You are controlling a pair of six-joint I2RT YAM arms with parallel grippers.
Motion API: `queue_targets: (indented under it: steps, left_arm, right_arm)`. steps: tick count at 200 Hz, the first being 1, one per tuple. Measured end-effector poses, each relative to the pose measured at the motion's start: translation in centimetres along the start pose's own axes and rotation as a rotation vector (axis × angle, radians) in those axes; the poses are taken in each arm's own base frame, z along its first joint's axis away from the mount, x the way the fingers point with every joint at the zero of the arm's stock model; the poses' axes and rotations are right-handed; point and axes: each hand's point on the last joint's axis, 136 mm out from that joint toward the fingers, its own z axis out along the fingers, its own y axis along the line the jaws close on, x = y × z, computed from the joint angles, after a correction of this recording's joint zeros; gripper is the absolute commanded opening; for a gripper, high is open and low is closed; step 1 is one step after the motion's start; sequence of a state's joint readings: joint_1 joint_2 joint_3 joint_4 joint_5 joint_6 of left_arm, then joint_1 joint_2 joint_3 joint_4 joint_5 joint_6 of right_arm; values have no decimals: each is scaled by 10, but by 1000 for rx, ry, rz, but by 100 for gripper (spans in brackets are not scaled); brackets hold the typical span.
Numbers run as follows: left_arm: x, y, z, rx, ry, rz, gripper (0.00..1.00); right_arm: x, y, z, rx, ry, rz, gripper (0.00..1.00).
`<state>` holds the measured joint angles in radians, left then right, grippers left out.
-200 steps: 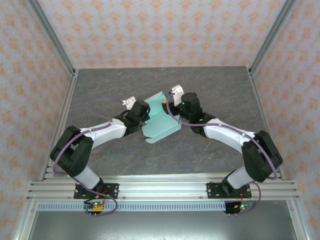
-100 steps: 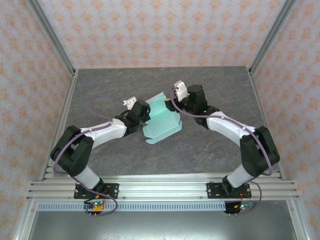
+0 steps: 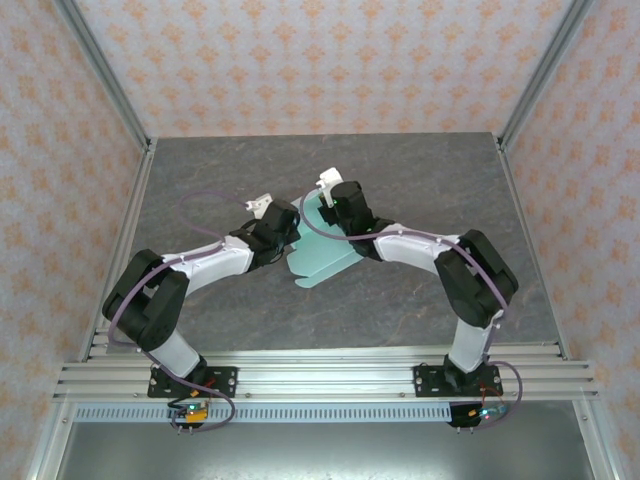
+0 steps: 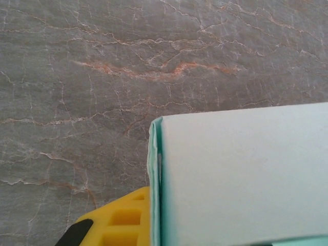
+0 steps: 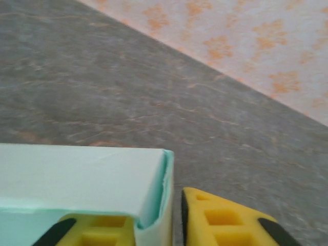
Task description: Fold the paper box
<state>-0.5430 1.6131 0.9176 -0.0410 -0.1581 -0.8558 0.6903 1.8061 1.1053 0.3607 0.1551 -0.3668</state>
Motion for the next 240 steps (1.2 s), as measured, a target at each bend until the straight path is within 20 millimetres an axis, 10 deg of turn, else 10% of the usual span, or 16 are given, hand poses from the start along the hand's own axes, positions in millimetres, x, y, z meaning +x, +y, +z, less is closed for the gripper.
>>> queue_targets:
  steps: [32, 58, 111, 157, 240]
  left_arm:
    - [-3, -5, 0, 17, -9, -7, 0]
    - [-5, -9, 1, 24, -7, -8, 0]
    - [-15, -18, -3, 28, -19, 7, 0]
    - [-21, -20, -4, 31, -28, -1, 0]
    - [-17, -23, -3, 46, -7, -9, 0]
  right_arm:
    - [-6, -4, 0, 120, -39, -17, 16]
    - [-6, -10, -5, 160, -50, -11, 40]
    - [-23, -16, -54, -132, 1, 13, 57]
    - [-23, -7, -79, -229, 90, -13, 57]
    - [30, -31, -24, 90, 209, -21, 28]
